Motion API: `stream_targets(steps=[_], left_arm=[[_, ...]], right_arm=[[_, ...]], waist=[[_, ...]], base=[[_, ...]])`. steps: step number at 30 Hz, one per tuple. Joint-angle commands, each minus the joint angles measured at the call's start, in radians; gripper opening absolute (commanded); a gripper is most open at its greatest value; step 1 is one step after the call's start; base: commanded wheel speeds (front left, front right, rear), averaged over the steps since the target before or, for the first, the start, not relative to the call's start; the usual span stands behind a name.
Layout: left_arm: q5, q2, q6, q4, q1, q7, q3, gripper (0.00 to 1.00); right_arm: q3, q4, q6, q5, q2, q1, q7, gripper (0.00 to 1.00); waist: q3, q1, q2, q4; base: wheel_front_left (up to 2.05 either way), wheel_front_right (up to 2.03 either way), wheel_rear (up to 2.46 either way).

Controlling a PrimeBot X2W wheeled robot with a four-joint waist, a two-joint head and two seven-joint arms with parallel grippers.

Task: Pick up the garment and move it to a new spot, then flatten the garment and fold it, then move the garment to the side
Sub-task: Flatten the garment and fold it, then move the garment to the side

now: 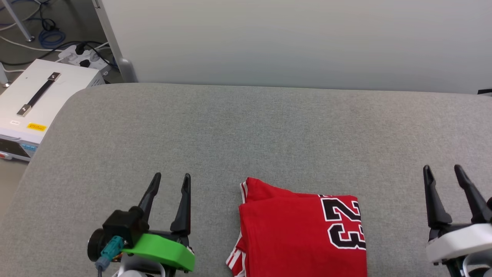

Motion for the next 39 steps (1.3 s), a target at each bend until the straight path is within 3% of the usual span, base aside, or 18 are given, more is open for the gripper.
stream_targets(steps=[1,5,16,20,25,26,28,34,39], left_arm=[[0.02,-0.015,-0.014,0.001,0.023,-0.006,0.009,1.0],[0.057,-0.037,-0.044,0.016,0.037,-0.006,0.027,1.0],[0.109,-0.083,-0.094,0.034,0.021,-0.006,0.076,1.0],[0.123,-0.089,-0.105,0.043,0.017,-0.006,0.091,1.0],[0.132,-0.1,-0.117,0.047,0.001,-0.006,0.102,1.0],[0.139,-0.105,-0.123,0.053,-0.014,-0.006,0.1,1.0],[0.144,-0.109,-0.126,0.057,-0.025,-0.006,0.098,1.0],[0.151,-0.117,-0.134,0.064,-0.047,-0.006,0.096,1.0],[0.156,-0.121,-0.137,0.068,-0.062,-0.006,0.097,1.0]], right_arm=[[-0.004,0.0,0.0,-0.011,0.009,0.02,-0.018,1.0],[-0.016,0.012,0.0,-0.016,0.04,0.038,-0.034,1.0],[0.012,0.037,0.0,-0.007,0.027,0.022,0.017,1.0],[0.052,0.034,0.0,0.017,0.004,0.015,0.163,1.0],[0.103,0.018,0.0,0.096,-0.014,-0.015,0.427,1.0],[0.118,0.02,0.0,0.119,-0.022,-0.036,0.591,1.0],[0.11,0.03,0.0,0.122,-0.01,-0.045,0.694,1.0],[0.082,0.062,0.0,0.104,0.048,-0.074,0.873,1.0],[0.084,0.104,0.0,0.079,0.076,-0.081,0.932,1.0]], waist=[[0.0,0.0,-0.0001,-0.001],[0.002,0.0,-0.0001,-0.003],[0.028,0.0,-0.0001,0.005],[0.045,0.0,-0.0001,0.011],[0.078,0.0,-0.0001,0.022],[0.099,0.0,-0.0001,0.034],[0.112,0.0,-0.0001,0.046],[0.151,0.0,-0.0001,0.084],[0.175,0.0,-0.0001,0.114]], base=[[0.0,0.0,0.0],[0.0,0.0,0.0],[0.0,0.0,0.0],[0.0,0.0,0.0],[0.0,0.0,0.0],[0.0,0.0,0.0],[0.0,0.0,0.0],[0.0,0.0,0.0],[0.0,0.0,0.0]])
